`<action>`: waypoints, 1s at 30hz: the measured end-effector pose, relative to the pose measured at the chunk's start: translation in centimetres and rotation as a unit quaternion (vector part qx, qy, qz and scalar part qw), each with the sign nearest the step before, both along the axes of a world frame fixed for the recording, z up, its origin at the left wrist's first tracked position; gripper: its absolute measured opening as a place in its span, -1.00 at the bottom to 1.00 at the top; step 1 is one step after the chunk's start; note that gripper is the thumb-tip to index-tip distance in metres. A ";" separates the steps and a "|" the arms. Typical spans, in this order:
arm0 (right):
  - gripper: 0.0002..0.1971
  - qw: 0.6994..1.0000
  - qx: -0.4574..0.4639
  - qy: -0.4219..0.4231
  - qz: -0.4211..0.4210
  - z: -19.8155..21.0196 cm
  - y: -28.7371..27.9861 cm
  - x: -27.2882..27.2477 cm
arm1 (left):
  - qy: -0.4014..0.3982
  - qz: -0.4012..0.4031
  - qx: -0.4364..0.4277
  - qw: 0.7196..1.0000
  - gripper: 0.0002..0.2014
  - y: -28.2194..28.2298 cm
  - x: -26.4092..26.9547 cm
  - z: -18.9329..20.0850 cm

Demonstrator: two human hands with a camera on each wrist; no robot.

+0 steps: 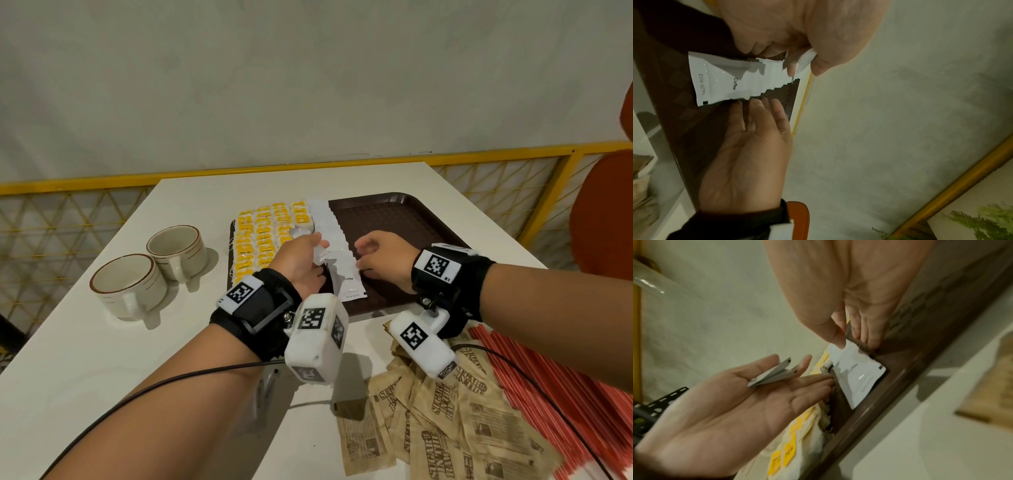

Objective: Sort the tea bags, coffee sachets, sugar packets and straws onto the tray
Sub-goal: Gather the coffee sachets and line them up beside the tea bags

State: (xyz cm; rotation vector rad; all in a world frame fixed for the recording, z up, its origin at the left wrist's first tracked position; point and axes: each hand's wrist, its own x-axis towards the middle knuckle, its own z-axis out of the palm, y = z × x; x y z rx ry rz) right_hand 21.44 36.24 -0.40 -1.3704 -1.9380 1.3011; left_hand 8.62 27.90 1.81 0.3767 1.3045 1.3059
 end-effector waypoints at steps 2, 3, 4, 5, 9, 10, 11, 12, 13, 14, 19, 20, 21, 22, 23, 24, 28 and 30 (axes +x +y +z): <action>-0.48 1.000 -0.017 0.005 0.014 -0.1 -0.5 -0.4 | 0.001 -0.002 0.004 1.000 -0.75 0.2 0.1 0.1; -0.42 0.999 -0.027 0.009 0.022 -0.1 -0.8 -0.5 | 0.003 -0.001 0.008 1.000 -0.77 0.3 0.2 0.0; -0.38 0.999 -0.034 0.012 0.031 -0.1 -1.0 -0.6 | 0.006 0.005 0.014 1.000 -0.80 0.2 0.2 0.0; -0.36 0.999 -0.030 0.008 0.035 0.0 -1.0 -0.7 | 0.013 0.011 0.021 1.000 -0.80 0.1 0.4 0.1; -0.51 0.997 -0.011 0.072 0.022 1.7 -1.4 -0.4 | 0.044 0.004 0.095 0.995 -0.77 -1.0 0.8 -0.1; -0.61 0.992 -0.037 0.115 0.042 2.5 -1.8 -0.2 | 0.053 -0.008 0.116 0.992 -0.77 -1.2 0.8 -0.2; -0.68 0.983 -0.071 0.150 0.077 3.2 -2.3 0.1 | 0.065 -0.027 0.135 0.988 -0.76 -1.4 0.8 -0.4; -0.73 0.973 -0.101 0.171 0.114 3.8 -2.8 0.4 | 0.080 -0.052 0.147 0.984 -0.74 -1.6 0.8 -0.5; -0.75 0.966 -0.120 0.177 0.142 4.1 -3.2 0.6 | 0.097 -0.075 0.155 0.980 -0.73 -1.7 0.8 -0.6; -0.76 0.963 -0.131 0.176 0.158 4.2 -3.5 0.9 | 0.111 -0.090 0.158 0.977 -0.72 -1.9 0.8 -0.6; -0.82 0.960 -0.144 0.169 0.168 3.8 -3.9 1.7 | 0.194 -0.142 0.157 0.958 -0.65 -2.2 1.1 -0.5; -0.84 0.964 -0.138 0.162 0.158 3.8 -3.8 2.0 | 0.219 -0.141 0.155 0.953 -0.66 -2.2 1.0 -0.3; -0.86 0.969 -0.131 0.153 0.142 3.8 -3.7 2.2 | 0.242 -0.128 0.149 0.950 -0.70 -2.3 0.8 -0.1; -0.87 0.974 -0.124 0.145 0.123 3.7 -3.5 2.5 | 0.257 -0.112 0.143 0.949 -0.75 -2.3 0.4 0.0; -0.87 0.978 -0.118 0.138 0.106 3.5 -3.4 2.7 | 0.268 -0.106 0.139 0.948 -0.79 -2.2 0.1 0.1; -0.86 0.980 -0.113 0.132 0.096 3.2 -3.2 2.9 | 0.272 -0.113 0.134 0.946 -0.81 -2.3 -0.2 0.2; -0.82 0.981 -0.118 0.124 0.093 2.6 -3.3 3.4 | 0.277 -0.136 0.112 0.944 -0.81 -2.1 -0.3 0.1; -0.82 0.981 -0.123 0.120 0.089 2.4 -3.3 3.4 | 0.276 -0.126 0.111 0.947 -0.81 -1.9 -0.2 0.0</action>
